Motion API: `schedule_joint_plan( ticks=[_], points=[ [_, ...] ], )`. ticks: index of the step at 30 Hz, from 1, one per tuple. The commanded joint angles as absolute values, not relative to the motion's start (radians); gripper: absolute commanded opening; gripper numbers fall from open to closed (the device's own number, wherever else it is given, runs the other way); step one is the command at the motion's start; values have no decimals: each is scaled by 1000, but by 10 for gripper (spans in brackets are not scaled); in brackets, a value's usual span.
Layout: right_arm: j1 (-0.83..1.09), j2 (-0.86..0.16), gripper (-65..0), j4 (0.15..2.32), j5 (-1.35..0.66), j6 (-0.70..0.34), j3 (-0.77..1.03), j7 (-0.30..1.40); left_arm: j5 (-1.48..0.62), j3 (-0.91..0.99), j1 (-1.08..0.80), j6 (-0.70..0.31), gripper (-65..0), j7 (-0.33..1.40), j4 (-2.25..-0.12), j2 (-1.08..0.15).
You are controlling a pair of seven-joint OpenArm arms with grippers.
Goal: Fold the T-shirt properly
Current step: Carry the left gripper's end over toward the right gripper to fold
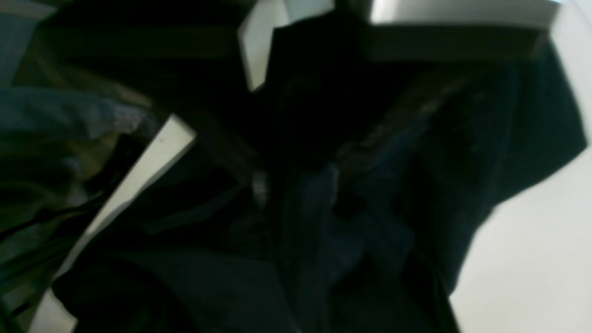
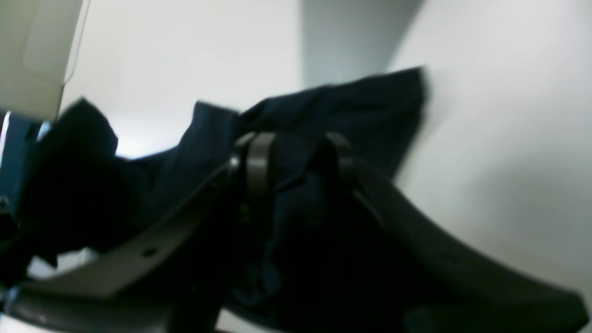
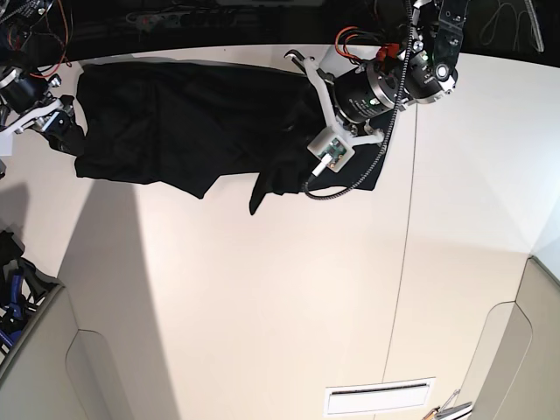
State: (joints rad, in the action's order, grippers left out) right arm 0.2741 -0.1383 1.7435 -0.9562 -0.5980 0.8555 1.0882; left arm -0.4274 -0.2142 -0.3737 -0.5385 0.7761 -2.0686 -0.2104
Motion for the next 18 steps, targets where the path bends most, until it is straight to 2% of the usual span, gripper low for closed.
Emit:
schedule_joint_plan(
  ticks=[1,4,7,14,18],
  points=[
    [272,-155,-472,1761,-976,-598,875,1066,-445,-219,-368,-542,-408,730,-2067,-211],
    [275,-173,-382,1760,-959,-598,893,1066,-458,-240,-369,-542,-293,665,-2016,-210],
    [276,-198,-284,1758,-933,-598,892,1056,-487,-266,-368,-542,-280,639,-1981,-210],
    [275,-238,-275,1635,-905,-599,858,1024,-624,-321,-368,-544,-280,642,-1977,-210],
    [272,-249,-275,1523,-928,-607,789,1024,-645,-364,-368,-585,-280,683,-1977,-168]
  ],
)
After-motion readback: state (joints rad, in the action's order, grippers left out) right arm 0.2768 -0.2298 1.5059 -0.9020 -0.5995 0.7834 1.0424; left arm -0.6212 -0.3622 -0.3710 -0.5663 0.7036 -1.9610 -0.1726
